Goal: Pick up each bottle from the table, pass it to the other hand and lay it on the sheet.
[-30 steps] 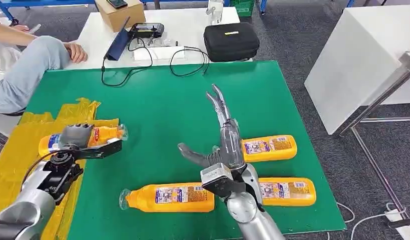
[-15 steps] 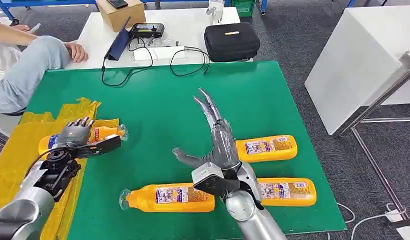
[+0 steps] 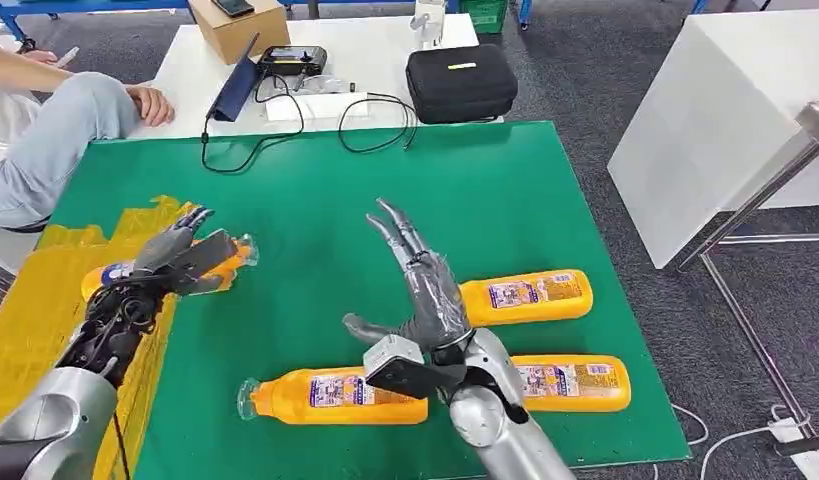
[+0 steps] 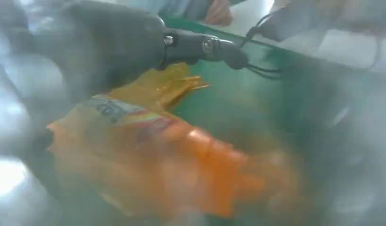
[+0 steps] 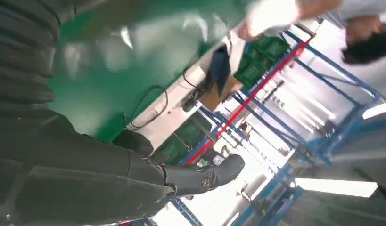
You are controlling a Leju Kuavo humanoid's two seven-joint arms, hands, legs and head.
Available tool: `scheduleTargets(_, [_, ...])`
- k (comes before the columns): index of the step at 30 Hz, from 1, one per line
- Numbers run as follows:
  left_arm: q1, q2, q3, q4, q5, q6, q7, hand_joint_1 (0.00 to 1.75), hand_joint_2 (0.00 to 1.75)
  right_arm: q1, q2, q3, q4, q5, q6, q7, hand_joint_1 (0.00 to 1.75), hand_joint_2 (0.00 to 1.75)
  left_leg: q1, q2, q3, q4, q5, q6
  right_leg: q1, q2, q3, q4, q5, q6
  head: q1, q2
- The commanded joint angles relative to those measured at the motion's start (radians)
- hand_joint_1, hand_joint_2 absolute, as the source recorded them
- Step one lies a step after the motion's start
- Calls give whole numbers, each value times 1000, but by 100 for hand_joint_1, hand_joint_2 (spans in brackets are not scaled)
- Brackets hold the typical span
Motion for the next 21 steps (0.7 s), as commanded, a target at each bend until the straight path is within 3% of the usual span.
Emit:
scheduleTargets(1, [12, -35, 80, -99, 236, -149, -69, 0, 175, -96, -81, 186, 299, 159, 91, 64, 0, 175, 2, 1, 7, -1, -2, 0, 2, 0, 8, -3, -1, 1, 0, 0])
scheduleTargets(4, [23, -30, 64, -101, 305, -182, -92, 0, 175, -120, -92, 253, 388, 195, 114, 56, 0, 175, 1, 1, 5, -1, -1, 0, 1, 1, 5, -2, 0, 1, 0, 0])
scheduleTargets(18, [24, -30, 63, -101, 306, -182, -93, 0, 175, -121, -91, 253, 391, 196, 111, 55, 0, 175, 0, -1, 1, 0, -1, 0, 0, -1, 2, -1, -1, 0, 0, 0])
scheduleTargets(21, [34, -25, 49, -99, 365, -202, -107, 0, 175, -140, -102, 305, 430, 208, 140, 49, 0, 175, 1, 0, 3, 0, -2, 0, 1, 0, 5, -1, -1, 1, 0, 0])
